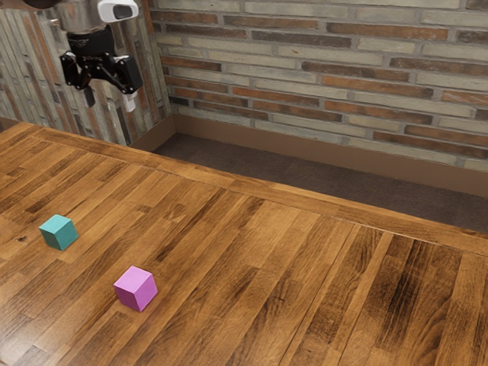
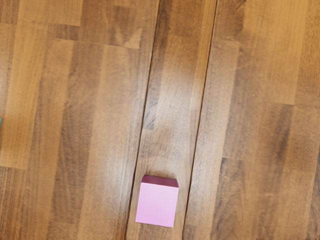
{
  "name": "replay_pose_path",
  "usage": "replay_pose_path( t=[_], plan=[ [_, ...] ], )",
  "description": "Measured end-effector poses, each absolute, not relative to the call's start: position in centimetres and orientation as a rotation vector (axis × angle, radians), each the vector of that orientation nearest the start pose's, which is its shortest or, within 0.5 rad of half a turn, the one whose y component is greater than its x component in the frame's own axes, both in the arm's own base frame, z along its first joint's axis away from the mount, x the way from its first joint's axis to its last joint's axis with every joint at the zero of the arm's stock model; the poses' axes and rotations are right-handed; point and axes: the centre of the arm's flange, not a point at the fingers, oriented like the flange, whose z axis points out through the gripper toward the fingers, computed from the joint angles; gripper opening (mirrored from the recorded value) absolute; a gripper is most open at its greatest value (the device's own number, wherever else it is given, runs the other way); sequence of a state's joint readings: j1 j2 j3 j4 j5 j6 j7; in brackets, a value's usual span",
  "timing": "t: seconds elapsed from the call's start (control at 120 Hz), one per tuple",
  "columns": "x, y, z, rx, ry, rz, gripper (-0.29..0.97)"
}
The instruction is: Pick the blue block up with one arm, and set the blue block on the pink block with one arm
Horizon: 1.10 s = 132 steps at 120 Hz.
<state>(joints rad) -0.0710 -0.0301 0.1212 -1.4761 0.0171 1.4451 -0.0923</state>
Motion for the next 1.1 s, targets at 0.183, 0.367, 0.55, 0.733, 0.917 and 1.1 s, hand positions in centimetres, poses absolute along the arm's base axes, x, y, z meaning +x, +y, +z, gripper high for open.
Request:
replay_pose_path(
  t=[0.183,0.367,0.55,0.733,0.917,1.1],
  plan=[
    [53.1,2.0,67.5,-3.121,-0.208,0.000,0.68],
    [51.2,1.7,77.0,-3.112,-0.216,-0.232,0.68],
    [52.4,1.5,75.3,-3.111,-0.222,-0.136,0.68],
    [53.2,0.8,74.1,-3.111,-0.206,-0.091,0.68],
    [53.1,0.0,74.2,-3.114,-0.184,-0.087,0.68],
    [52.2,-0.1,70.3,-3.115,-0.168,-0.036,0.68]
  ],
)
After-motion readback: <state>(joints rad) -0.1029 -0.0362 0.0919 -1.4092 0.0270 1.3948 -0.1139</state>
